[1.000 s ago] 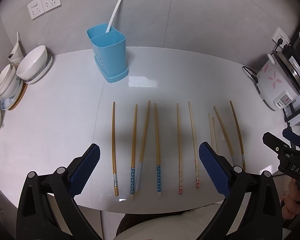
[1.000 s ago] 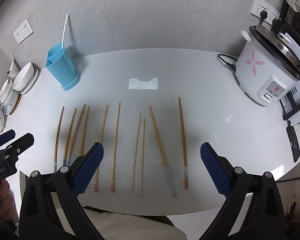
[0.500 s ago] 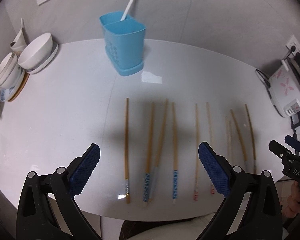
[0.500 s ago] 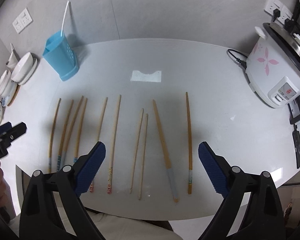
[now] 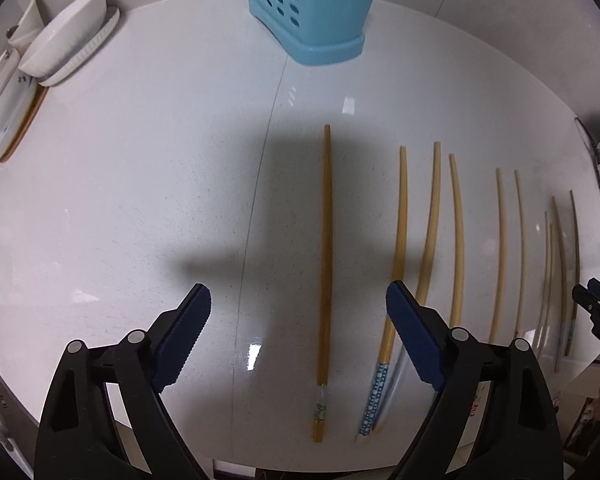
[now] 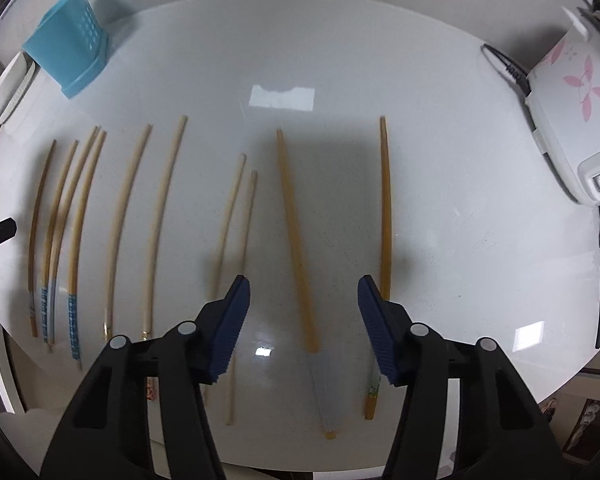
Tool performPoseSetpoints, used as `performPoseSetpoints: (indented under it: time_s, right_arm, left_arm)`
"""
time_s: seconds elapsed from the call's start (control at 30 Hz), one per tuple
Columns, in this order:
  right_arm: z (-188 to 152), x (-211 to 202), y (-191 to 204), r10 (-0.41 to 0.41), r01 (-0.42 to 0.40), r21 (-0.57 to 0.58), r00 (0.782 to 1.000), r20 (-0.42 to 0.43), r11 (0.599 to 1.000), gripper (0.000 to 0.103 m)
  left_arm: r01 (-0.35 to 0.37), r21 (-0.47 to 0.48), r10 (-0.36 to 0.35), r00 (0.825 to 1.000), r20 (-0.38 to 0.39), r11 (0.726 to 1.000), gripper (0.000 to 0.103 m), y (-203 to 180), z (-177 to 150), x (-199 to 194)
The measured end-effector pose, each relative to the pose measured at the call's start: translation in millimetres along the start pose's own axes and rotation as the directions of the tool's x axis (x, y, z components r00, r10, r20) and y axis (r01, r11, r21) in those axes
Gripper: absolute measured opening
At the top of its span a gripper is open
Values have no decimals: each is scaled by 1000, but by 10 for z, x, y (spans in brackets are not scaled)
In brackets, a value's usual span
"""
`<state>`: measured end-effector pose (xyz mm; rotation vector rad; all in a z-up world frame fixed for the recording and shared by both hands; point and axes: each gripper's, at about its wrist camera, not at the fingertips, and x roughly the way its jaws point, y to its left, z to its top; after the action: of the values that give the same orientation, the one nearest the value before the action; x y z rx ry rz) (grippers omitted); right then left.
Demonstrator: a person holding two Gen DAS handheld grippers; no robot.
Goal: Organize utensils
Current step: 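Lower the left tool onto a plain chopstick while the right tool lowers onto another chopstick, then close the left tool on its chopstick while the right tool closes on its chopstick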
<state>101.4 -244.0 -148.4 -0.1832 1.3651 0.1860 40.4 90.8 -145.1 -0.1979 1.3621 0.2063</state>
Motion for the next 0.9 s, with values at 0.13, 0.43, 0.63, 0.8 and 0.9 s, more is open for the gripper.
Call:
performPoseSetpoints:
  time_s: [0.13,0.43,0.63,0.8,0.9]
  right_arm:
    - [21,105,-42,7,-7,-9,999,-44,1000,43]
    - [84,305,16,32,-38,-39,989,-144,998,22]
    - [81,363,53,33,-41,-44,984,-174,998,12]
    - [188,417,51,29,-34,-25,981,-193,999,7]
    - [209,442,66,25,-31,-26,983,-184,999,7]
  left_arm:
    - [-20,13,21,999,-47,1000,80,-22,-11,129]
    - [-29,23,32,993,-115,999,61,-24,-18,319]
    - [-23,38,28,988,-155,999,50,2,-33,419]
    - [-27,55,37,979,-199,998,6,-66,18,319]
    - [-23,48,32,980,-195,999,6,-49,7,305]
